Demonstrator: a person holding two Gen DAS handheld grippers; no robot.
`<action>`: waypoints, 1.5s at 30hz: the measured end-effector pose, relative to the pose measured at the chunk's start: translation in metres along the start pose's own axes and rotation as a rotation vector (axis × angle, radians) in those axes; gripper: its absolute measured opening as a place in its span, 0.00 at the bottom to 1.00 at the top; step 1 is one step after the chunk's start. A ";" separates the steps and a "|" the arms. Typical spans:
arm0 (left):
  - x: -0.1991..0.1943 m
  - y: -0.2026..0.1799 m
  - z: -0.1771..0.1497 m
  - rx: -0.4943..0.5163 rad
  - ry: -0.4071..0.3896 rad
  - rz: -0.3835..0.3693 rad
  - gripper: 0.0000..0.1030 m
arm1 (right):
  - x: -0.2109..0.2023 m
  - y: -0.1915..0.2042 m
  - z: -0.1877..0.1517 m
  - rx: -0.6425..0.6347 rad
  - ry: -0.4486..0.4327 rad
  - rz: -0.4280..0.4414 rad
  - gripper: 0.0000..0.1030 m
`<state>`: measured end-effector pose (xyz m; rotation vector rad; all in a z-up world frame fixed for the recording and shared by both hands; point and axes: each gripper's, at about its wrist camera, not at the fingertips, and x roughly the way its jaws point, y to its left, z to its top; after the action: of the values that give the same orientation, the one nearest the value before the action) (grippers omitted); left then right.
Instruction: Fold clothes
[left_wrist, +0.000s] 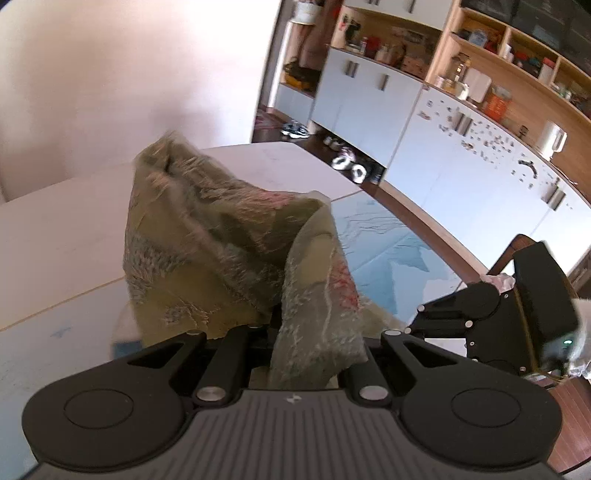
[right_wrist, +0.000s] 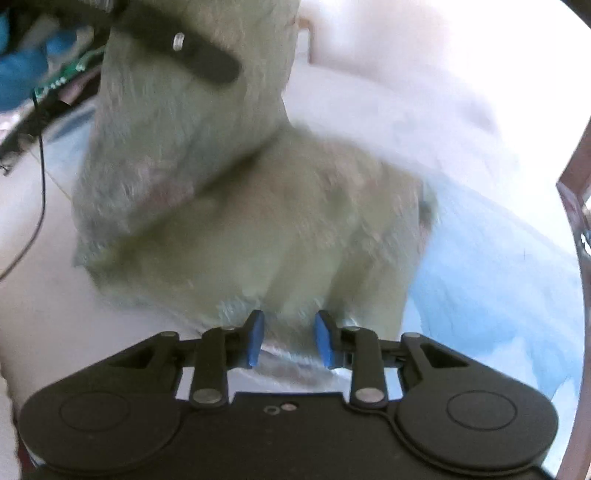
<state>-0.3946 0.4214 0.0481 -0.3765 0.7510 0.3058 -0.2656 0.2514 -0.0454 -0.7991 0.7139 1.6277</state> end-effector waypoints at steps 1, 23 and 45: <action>0.008 -0.003 0.002 0.000 0.008 -0.007 0.08 | 0.004 -0.002 -0.004 0.015 -0.002 0.004 1.00; 0.143 -0.018 0.008 -0.015 0.195 -0.244 0.72 | -0.075 -0.050 -0.007 0.034 -0.090 -0.110 1.00; 0.059 0.047 -0.016 -0.003 0.023 0.091 0.31 | -0.016 -0.070 0.128 -0.162 -0.155 -0.006 1.00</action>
<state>-0.3827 0.4645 -0.0148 -0.3497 0.7914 0.3890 -0.2114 0.3573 0.0403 -0.7788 0.4738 1.7373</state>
